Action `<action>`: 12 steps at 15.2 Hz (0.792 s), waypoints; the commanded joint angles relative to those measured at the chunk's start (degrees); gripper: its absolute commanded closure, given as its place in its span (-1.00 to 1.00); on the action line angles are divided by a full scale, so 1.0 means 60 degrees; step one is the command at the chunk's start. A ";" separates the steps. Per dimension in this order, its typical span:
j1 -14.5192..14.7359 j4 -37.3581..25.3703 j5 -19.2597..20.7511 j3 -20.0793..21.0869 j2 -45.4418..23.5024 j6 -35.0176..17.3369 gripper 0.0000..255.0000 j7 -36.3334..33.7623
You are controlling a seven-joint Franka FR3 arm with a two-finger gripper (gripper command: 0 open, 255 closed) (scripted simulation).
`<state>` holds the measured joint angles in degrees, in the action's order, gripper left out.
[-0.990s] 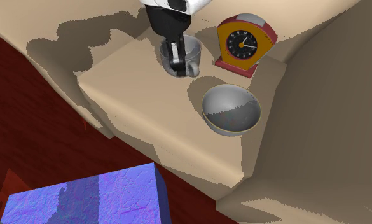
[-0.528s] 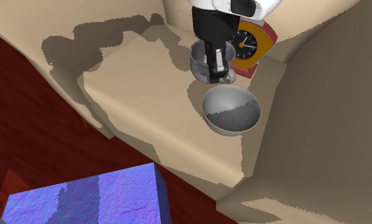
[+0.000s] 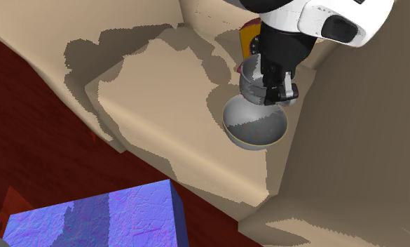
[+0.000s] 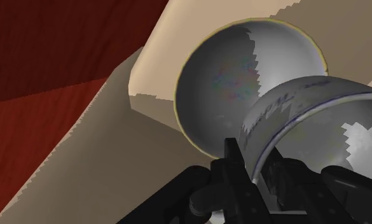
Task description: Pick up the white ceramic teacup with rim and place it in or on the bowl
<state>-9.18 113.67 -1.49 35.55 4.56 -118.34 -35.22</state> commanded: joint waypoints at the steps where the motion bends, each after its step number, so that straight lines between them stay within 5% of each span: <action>1: -0.0001 0.0175 0.0053 0.0012 -0.0080 -0.0249 1.00 -0.0023; 12: 0.0025 0.1168 0.0415 0.0098 -0.0573 -0.1641 1.00 -0.0302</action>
<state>-9.03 119.79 0.90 36.13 1.23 -127.16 -36.95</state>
